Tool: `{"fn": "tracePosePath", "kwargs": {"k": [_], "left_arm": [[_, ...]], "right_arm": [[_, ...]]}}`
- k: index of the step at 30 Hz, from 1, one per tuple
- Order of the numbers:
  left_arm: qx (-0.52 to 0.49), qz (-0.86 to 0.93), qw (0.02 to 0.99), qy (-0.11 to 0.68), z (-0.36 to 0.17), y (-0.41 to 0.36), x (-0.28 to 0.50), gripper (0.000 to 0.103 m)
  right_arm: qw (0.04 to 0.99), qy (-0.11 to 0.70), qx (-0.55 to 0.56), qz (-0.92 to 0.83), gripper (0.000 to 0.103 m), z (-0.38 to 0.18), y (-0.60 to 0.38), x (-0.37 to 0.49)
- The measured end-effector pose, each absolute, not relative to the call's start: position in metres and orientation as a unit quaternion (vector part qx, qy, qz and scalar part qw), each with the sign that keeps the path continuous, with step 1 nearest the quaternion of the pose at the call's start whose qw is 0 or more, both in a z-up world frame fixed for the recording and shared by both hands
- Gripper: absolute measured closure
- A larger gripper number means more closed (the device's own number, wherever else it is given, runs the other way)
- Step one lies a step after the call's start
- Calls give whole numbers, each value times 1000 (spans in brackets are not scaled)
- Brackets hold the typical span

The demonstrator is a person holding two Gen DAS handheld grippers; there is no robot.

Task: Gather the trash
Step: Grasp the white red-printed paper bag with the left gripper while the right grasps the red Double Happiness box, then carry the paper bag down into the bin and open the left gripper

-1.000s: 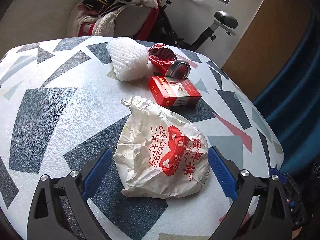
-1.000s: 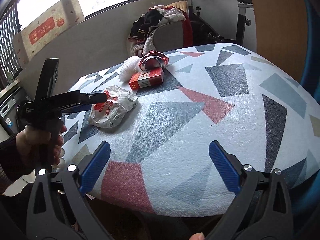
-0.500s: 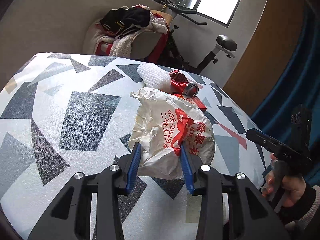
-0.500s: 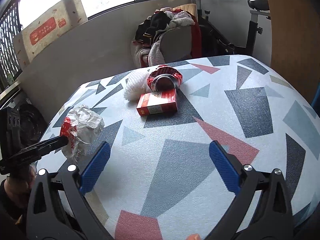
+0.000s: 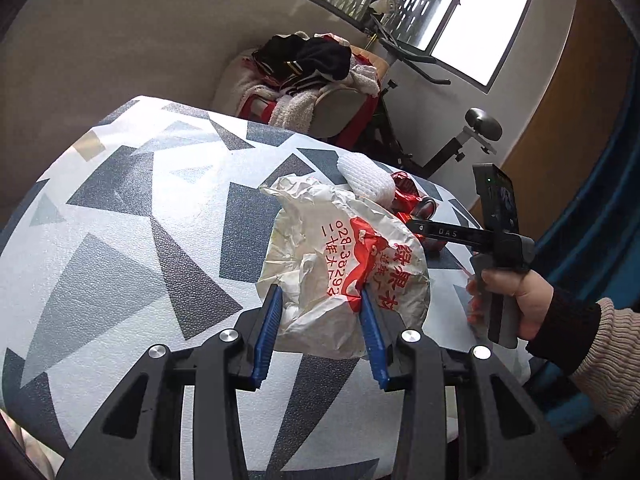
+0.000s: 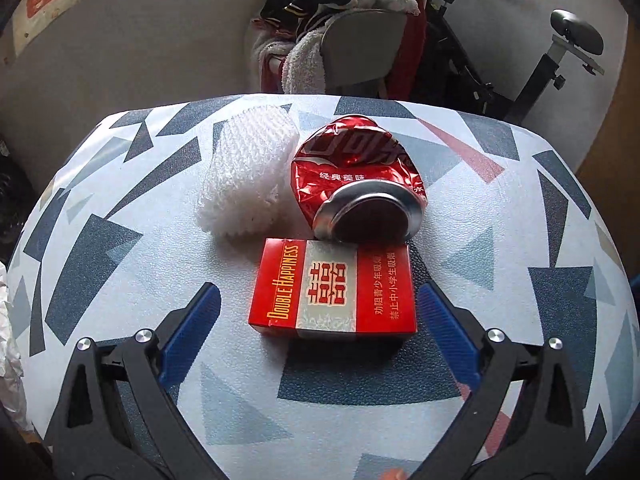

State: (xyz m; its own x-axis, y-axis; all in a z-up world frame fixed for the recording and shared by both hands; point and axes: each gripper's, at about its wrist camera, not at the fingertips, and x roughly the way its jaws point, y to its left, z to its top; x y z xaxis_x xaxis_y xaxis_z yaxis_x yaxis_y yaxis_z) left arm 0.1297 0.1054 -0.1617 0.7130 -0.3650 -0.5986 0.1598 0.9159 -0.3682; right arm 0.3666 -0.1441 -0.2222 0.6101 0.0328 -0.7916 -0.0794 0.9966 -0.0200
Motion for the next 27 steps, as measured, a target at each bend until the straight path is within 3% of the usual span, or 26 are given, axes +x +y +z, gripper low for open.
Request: {"fn": "tracePosePath", "kwargs": {"k": [4, 5, 6, 12, 27], "left_arm": [[-144, -145, 915, 348, -166, 105, 122, 65], [-146, -146, 914, 350, -168, 105, 121, 65], [-148, -147, 913, 352, -169, 105, 120, 65], [-146, -155, 911, 353, -168, 102, 115, 65], [-64, -230, 893, 381, -165, 65, 43, 65]], "right_arm": [[884, 466, 5, 31, 7, -233, -150, 380], [877, 479, 15, 37, 14, -237, -153, 382], [878, 478, 9, 38, 15, -236, -152, 380], [882, 461, 30, 91, 15, -222, -153, 347], [923, 338, 4, 185, 15, -172, -173, 136]]}}
